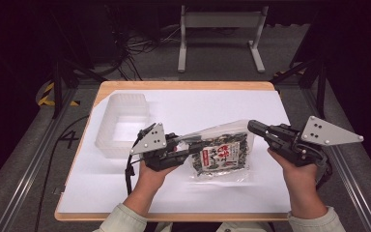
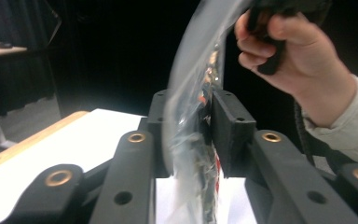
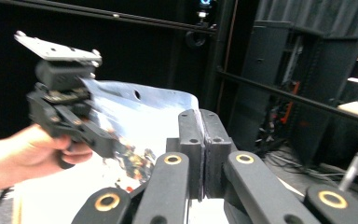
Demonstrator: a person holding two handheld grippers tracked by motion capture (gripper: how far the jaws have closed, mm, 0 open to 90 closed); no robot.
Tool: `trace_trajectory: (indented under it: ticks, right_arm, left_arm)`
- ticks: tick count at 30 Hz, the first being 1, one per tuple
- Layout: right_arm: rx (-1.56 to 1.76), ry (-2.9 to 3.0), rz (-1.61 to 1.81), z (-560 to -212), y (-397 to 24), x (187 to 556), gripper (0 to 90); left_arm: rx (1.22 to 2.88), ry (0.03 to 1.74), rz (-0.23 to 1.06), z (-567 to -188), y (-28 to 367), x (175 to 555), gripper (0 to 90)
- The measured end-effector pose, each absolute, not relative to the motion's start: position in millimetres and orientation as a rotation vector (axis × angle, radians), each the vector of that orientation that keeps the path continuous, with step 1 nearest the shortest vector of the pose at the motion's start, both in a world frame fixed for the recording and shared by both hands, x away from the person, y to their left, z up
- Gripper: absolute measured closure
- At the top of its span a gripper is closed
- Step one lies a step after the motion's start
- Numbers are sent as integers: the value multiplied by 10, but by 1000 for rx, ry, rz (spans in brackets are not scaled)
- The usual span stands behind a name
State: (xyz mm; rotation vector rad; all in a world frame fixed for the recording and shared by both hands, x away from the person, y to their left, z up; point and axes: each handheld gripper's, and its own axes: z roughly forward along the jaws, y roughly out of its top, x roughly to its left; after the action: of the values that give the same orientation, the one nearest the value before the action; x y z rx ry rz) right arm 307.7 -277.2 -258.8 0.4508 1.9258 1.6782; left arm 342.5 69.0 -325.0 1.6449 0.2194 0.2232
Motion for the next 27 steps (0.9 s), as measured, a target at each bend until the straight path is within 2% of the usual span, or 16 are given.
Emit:
trace_trajectory:
  ticks: [6,10,13,27]
  right_arm:
    - [434,1900,1628,-2619,-2764,3099,774]
    - [441,1885,1628,-2633,-2769,3123,635]
    - [470,1889,1637,-2640,-2805,3149,586]
    - [569,1897,1621,-2714,-2968,3213,575]
  left_arm:
    - [1622,194,253,-3143,769,3376,754]
    - [1614,215,275,-3113,832,3389,757]
    - [1611,229,284,-3098,868,3399,758]
    - [1583,295,349,-2924,1048,3557,760]
